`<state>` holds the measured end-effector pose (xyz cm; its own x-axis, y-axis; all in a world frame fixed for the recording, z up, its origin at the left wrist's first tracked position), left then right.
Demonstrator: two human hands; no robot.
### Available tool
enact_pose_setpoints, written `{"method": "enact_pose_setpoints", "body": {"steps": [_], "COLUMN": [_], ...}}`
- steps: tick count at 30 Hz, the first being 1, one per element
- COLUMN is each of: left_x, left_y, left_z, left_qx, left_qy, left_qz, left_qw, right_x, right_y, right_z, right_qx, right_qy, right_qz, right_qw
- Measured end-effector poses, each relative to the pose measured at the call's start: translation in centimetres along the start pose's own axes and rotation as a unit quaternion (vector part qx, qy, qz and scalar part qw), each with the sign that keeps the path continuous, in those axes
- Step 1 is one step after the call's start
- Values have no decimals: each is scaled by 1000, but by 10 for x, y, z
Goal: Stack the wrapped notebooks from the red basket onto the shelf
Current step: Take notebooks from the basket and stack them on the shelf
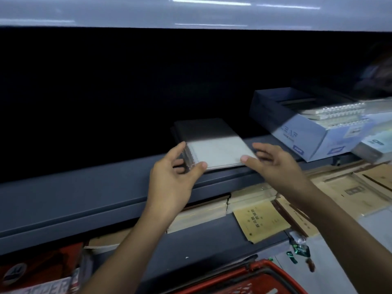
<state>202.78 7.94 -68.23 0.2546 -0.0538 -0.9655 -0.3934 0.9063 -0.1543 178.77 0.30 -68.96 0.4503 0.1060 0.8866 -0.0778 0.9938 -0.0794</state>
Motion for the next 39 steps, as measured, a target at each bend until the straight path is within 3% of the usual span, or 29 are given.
{"method": "enact_pose_setpoints", "body": {"steps": [3,9,14,22,27,32,35,39], "left_x": [5,11,15,-1,43,134,187,245], "left_y": [1,-6,-5,59,141,228,264,279], "left_z": [0,-1,-1,30,17,-29,-51,-58], "left_qx": [13,-7,-3,-31,7,98,165,196], "left_qy": [-5,20,45,92,105,75,37,-72], "left_qz": [-5,-3,10,-10,40,189,251,287], "left_qw": [1000,1000,999,995,994,974,953,935], "right_x": [-6,8,1,12,-29,-131,-183,-216], "right_y": [2,-17,-12,91,178,247,267,280], "right_z": [1,2,-1,16,-10,-42,-40,-41], "right_qx": [41,-2,-9,-85,28,215,237,259], "right_qy": [-42,29,-5,-37,44,153,193,265], "right_qz": [-3,24,19,25,-18,-163,-237,-248], "right_qw": [998,999,1000,995,998,951,922,895]}}
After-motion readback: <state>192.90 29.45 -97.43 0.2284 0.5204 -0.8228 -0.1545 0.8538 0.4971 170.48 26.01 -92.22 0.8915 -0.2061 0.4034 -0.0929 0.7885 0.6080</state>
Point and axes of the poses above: each hand's wrist, its own y-axis away from the middle knuckle, its own z-axis out of the back of the hand, x = y × z, the point moved 8 cm from there along -y, towards the middle knuckle, and after that the axes turned 2 degrees about -x, right-handed, at the moved point
